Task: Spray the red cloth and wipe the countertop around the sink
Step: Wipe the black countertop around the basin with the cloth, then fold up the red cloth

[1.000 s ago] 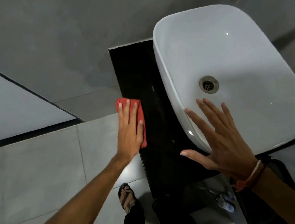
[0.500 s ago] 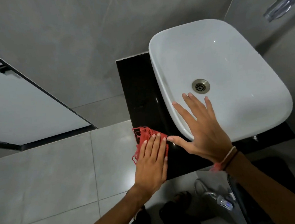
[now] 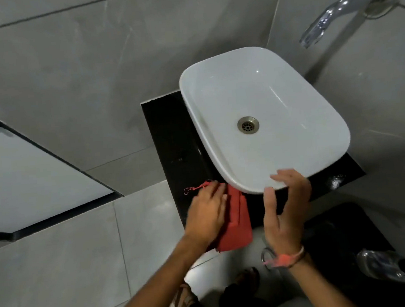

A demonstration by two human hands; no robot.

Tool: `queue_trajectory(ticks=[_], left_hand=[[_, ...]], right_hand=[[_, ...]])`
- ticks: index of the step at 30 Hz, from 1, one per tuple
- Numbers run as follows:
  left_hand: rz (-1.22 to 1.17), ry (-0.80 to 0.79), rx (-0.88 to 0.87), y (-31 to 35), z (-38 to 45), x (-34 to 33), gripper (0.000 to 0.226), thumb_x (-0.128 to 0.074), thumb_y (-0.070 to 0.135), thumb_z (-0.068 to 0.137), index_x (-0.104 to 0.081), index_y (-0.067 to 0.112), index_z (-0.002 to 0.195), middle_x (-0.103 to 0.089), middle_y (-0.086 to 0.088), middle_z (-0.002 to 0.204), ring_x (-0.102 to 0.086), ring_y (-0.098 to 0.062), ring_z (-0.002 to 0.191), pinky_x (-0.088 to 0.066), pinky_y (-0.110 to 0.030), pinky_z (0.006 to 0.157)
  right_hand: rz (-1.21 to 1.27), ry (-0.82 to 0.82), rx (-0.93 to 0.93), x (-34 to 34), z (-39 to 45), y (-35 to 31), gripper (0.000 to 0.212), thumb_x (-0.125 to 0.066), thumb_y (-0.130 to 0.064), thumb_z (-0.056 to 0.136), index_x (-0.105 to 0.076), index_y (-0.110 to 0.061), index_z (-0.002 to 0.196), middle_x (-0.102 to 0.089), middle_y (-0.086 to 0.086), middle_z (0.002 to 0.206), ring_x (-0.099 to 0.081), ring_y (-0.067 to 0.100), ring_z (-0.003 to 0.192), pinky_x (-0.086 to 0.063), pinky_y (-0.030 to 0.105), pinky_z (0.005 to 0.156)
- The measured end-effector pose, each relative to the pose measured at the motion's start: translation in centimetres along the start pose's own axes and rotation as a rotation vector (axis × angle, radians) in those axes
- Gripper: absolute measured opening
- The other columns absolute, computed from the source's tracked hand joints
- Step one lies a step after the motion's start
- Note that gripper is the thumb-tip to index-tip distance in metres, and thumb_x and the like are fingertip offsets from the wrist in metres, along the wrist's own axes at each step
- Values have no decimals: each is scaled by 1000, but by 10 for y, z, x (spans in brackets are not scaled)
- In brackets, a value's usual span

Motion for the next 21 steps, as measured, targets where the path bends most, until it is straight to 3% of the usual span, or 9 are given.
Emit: queue_trajectory(ticks=[3, 6, 8, 11, 14, 16, 17, 21], left_hand=[[37, -156, -55, -19, 24, 18, 51, -47, 38, 102, -45, 18, 149, -45, -10, 155, -45, -29, 138, -41, -48, 114], [103, -325, -144, -15, 37, 14, 57, -57, 44, 97, -47, 21, 148, -50, -8, 144, -49, -26, 128, -47, -46, 108], [142, -325, -169, -12, 40, 11, 55, -62, 44, 93, -54, 20, 142, -53, -7, 137, -50, -25, 123, -50, -46, 102], [166, -277, -192, -16, 39, 11, 47, -69, 39, 89, -63, 19, 132, -59, -6, 127, -54, -26, 118, -53, -42, 94], [171, -221, -132, -29, 36, 17, 37, -74, 40, 85, -68, 17, 114, -62, -6, 110, -61, -28, 104, -55, -40, 81], [165, -201, -53, -43, 33, 24, 36, -75, 43, 83, -67, 16, 106, -64, -6, 105, -64, -28, 96, -53, -38, 75], [146, -195, -8, -50, 31, 29, 36, -77, 43, 82, -66, 15, 103, -65, -6, 103, -65, -28, 93, -54, -38, 74], [-32, -161, 202, -79, 8, 41, 33, -83, 38, 78, -59, 18, 87, -72, -6, 88, -67, -22, 72, -58, -38, 66]], right_hand=[[24, 54, -522, 2, -67, 21, 25, -69, -19, 97, -57, -12, 117, -54, 12, 119, -56, 33, 111, -47, 44, 100], [229, 34, -1062, -12, -123, 38, 33, -79, -23, 88, -57, -18, 112, -61, 15, 118, -63, 34, 106, -54, 31, 89], [360, -17, -1224, -23, -141, 41, 33, -83, -23, 84, -62, -11, 107, -71, 17, 108, -69, 26, 91, -59, 46, 89], [313, 33, -1211, -32, -143, 39, 29, -90, -13, 76, -64, -9, 88, -74, 16, 82, -66, 27, 71, -60, 56, 76], [214, 195, -1135, -35, -130, 32, 35, -94, -6, 68, -61, -18, 73, -67, 4, 63, -61, 17, 57, -56, 30, 62], [136, 200, -1017, -42, -117, 32, 41, -95, -4, 65, -60, -24, 73, -62, -6, 65, -58, 5, 56, -48, 11, 57], [105, 164, -957, -47, -110, 32, 41, -95, -3, 65, -61, -23, 76, -61, -9, 67, -59, 3, 57, -46, 9, 56], [-42, 11, -762, -68, -94, 22, 34, -92, -10, 69, -70, -21, 92, -65, -5, 79, -57, 10, 61, -48, 22, 59]])
Point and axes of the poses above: each hand's wrist, its own z-axis towards the middle knuckle, its own x-axis out of the back of the hand, y = z × x, the point moved 4 cm from there along z, towards the middle knuckle
